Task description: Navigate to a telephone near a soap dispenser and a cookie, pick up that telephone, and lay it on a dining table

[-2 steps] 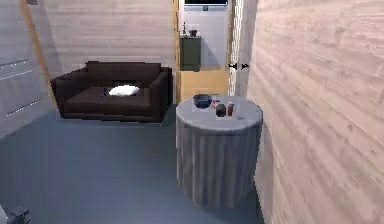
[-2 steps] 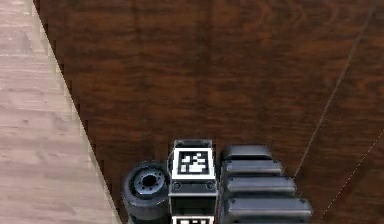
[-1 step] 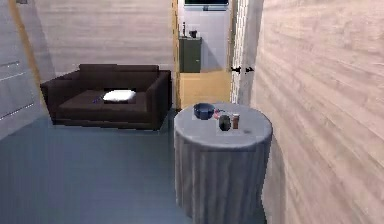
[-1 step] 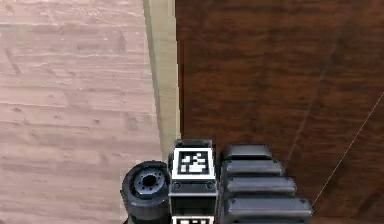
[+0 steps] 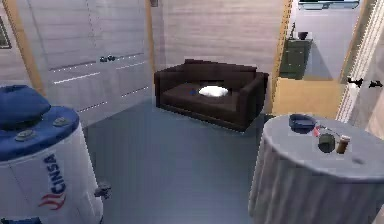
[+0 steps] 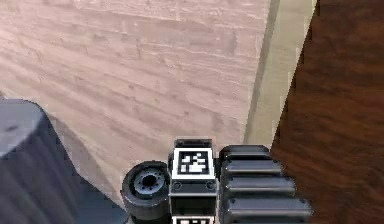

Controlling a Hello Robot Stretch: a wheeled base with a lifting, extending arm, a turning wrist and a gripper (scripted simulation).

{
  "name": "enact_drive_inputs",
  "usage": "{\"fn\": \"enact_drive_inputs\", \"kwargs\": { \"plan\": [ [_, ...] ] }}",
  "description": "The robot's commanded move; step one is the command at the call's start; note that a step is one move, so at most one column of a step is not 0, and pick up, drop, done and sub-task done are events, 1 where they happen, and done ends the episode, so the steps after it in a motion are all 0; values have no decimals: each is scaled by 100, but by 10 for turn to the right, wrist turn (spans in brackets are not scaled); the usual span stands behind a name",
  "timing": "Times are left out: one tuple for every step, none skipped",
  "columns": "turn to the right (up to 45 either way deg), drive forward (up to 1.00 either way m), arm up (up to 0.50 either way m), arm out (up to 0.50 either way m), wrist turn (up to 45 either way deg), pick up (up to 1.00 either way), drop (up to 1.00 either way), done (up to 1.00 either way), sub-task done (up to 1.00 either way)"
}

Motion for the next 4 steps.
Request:
{"fn": "enact_drive_inputs", "kwargs": {
  "plan": [
    [0, 100, 0, 0, 0, 0, 0, 0, 0],
    [-90, 0, 0, 0, 0, 0, 0, 0, 0],
    [0, 25, 0, 0, 0, 0, 0, 0, 0],
    [180, 0, 0, 0, 0, 0, 0, 0, 0]
  ]
}}
